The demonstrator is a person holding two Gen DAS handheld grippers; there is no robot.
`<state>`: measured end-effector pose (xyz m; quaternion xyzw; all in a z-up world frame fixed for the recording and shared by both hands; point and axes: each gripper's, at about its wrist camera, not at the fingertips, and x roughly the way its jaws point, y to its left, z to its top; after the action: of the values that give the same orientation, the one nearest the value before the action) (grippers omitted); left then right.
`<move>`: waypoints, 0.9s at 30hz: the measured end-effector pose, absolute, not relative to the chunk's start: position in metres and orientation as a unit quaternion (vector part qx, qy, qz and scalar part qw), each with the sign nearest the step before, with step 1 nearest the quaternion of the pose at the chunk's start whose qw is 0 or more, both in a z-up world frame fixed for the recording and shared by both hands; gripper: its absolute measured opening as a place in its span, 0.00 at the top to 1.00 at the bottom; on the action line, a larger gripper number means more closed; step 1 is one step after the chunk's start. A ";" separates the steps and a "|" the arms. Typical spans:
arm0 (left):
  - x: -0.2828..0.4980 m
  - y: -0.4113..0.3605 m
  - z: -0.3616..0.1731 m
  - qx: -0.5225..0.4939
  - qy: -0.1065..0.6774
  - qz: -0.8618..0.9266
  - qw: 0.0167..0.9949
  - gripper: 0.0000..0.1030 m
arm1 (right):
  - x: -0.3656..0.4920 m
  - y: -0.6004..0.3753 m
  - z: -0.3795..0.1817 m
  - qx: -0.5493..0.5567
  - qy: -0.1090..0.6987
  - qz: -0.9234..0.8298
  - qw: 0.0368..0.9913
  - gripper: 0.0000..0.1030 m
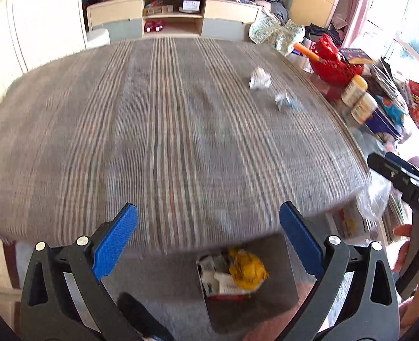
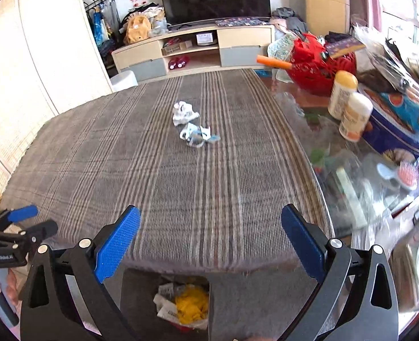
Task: Collect trash
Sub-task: 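Move both open tools back over the white paper scraps, then grasp the white paper ball with the left tool while the right grasps the blue-white scrap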
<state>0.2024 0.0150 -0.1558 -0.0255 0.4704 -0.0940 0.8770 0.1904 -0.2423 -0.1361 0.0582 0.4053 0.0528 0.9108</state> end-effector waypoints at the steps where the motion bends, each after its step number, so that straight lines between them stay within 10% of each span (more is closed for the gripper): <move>1: 0.213 0.012 -0.151 -0.024 0.469 -0.093 0.878 0.08 | 0.199 -0.242 -0.136 0.059 0.410 0.049 0.909 0.03; 9: 0.285 -0.014 -0.126 -0.010 0.446 -0.084 0.891 0.08 | 0.248 -0.239 -0.145 0.020 0.411 0.027 0.911 0.04; 16: 0.345 -0.044 -0.123 0.006 0.445 -0.078 0.892 0.08 | 0.293 -0.231 -0.172 0.032 0.442 0.077 0.893 0.45; 27: 0.407 -0.071 -0.148 0.020 0.468 -0.082 0.880 0.10 | 0.351 -0.205 -0.191 0.007 0.439 0.100 0.893 0.59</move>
<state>0.4074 -0.0715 -0.1479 0.0197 0.4677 -0.0818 0.8799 0.3509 -0.2053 -0.1905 0.0068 0.4388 0.1003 0.8930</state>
